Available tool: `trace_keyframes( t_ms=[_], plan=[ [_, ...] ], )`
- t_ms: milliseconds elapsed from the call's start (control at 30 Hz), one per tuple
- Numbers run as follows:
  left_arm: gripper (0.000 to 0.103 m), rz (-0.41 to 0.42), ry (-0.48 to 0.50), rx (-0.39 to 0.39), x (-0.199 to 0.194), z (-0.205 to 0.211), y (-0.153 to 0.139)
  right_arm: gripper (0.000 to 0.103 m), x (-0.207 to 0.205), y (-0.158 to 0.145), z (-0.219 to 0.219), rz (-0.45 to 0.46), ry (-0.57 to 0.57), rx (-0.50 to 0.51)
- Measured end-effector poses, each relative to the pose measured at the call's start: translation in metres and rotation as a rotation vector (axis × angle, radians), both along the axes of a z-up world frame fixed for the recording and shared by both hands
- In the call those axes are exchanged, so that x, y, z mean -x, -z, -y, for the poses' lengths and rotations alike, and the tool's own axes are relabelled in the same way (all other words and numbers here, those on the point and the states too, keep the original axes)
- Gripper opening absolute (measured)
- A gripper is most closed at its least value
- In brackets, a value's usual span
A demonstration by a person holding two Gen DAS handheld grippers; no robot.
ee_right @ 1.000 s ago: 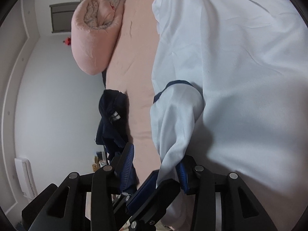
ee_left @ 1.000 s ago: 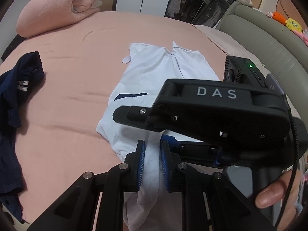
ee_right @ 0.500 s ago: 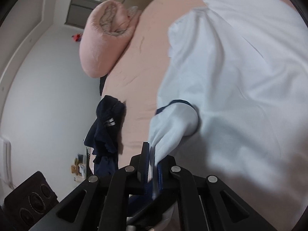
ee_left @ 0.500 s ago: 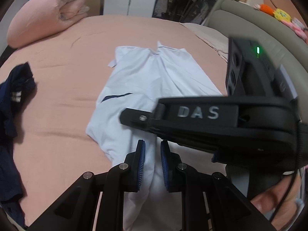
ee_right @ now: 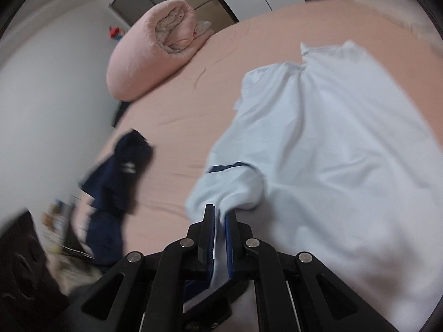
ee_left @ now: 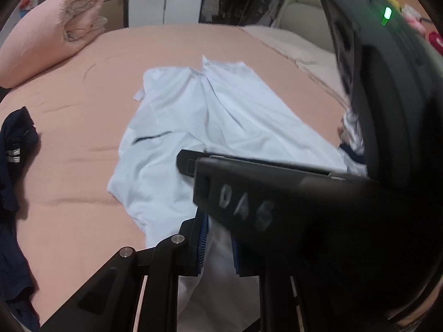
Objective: Fold clothes
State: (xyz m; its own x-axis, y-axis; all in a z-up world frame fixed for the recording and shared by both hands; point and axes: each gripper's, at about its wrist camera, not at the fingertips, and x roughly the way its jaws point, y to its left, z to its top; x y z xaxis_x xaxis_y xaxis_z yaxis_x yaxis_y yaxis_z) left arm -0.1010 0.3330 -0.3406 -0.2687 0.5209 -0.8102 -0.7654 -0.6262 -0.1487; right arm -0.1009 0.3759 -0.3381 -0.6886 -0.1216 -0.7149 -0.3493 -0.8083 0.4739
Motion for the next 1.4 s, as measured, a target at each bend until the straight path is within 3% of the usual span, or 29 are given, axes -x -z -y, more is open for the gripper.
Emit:
trace_keyframes(
  t_ms=[67,133,233,533,800,833,933,1067,1233,1333,1400],
  plan=[
    [0.012,0.015,-0.001,0.048,0.000,0.000,0.006,0.005,-0.003,0.004,0.002,0.044,0.005,-0.081],
    [0.012,0.035,-0.010,0.102,0.002,0.002,0.014,0.005,-0.003,0.014,0.000,0.106,0.009,-0.098],
    [0.015,0.104,-0.029,0.124,0.002,0.015,0.018,0.005,-0.008,0.035,-0.008,0.155,0.028,-0.043],
    [0.015,0.262,-0.216,0.025,0.044,0.052,0.016,0.005,-0.023,0.054,-0.031,0.097,0.043,0.187],
    [0.016,0.308,-0.301,-0.092,0.060,0.068,0.003,0.007,-0.031,0.046,-0.049,0.004,0.043,0.350],
    [0.016,0.308,-0.311,-0.109,0.062,0.069,0.001,0.013,-0.029,0.046,-0.051,0.002,0.047,0.366],
    [0.016,0.305,-0.338,-0.133,0.073,0.068,0.001,0.044,-0.024,0.046,-0.056,-0.014,0.058,0.428],
    [0.017,0.349,-0.346,-0.092,0.088,0.051,0.020,0.045,-0.010,0.055,-0.060,-0.057,0.048,0.561],
    [0.018,0.339,-0.330,-0.033,0.087,0.037,0.036,0.045,0.006,0.066,-0.063,-0.030,0.067,0.589],
    [0.029,0.349,-0.311,-0.054,0.085,0.039,0.033,0.045,0.009,0.067,-0.069,-0.072,0.078,0.659],
    [0.039,0.374,-0.300,-0.060,0.085,0.040,0.035,0.046,0.016,0.065,-0.067,-0.068,0.069,0.650]
  ],
)
